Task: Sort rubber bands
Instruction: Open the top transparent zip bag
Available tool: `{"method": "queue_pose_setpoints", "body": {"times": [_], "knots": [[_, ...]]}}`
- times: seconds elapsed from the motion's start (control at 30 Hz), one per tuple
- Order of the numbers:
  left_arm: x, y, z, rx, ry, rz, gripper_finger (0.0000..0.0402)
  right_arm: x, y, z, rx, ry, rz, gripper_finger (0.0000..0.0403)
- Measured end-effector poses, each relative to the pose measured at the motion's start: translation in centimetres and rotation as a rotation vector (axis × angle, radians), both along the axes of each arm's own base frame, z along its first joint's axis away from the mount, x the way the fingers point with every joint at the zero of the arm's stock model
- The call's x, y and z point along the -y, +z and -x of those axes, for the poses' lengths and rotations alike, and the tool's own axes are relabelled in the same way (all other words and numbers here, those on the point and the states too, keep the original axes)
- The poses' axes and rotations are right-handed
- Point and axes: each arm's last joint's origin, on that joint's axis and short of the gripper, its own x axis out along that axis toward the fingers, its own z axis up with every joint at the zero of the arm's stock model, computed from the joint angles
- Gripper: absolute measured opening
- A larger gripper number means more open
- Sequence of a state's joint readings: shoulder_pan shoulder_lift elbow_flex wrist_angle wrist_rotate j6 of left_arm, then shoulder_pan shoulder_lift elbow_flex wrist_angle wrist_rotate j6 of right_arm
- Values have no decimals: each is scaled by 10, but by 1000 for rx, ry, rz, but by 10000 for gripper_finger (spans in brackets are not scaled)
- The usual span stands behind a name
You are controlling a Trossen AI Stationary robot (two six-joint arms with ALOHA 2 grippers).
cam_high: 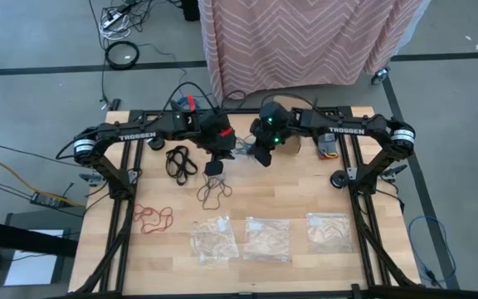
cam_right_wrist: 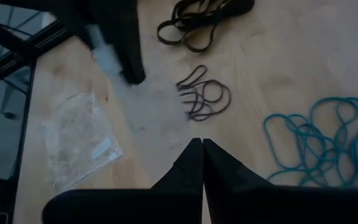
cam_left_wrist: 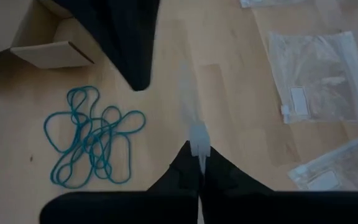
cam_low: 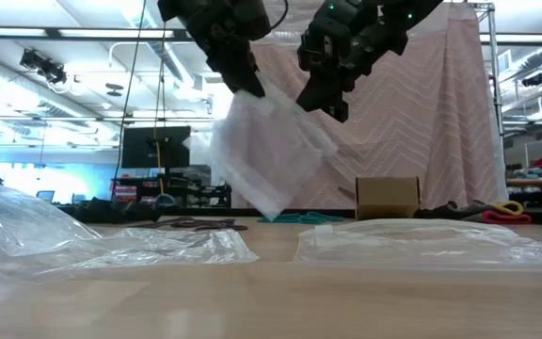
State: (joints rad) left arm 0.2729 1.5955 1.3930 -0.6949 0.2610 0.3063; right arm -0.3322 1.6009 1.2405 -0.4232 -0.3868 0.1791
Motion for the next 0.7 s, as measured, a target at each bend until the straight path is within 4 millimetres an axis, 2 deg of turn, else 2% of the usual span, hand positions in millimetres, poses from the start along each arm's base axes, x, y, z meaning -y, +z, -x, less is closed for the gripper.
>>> {"method": "queue_pose_setpoints", "body": {"times": [0.53,0.7], "knots": [[-1,-1,1,-21,15,-20,0,-9,0,-4,39,66,-62,0],[-1,-1,1,-20,14,-20,0,-24,3,-9,111,252,8,20]]}}
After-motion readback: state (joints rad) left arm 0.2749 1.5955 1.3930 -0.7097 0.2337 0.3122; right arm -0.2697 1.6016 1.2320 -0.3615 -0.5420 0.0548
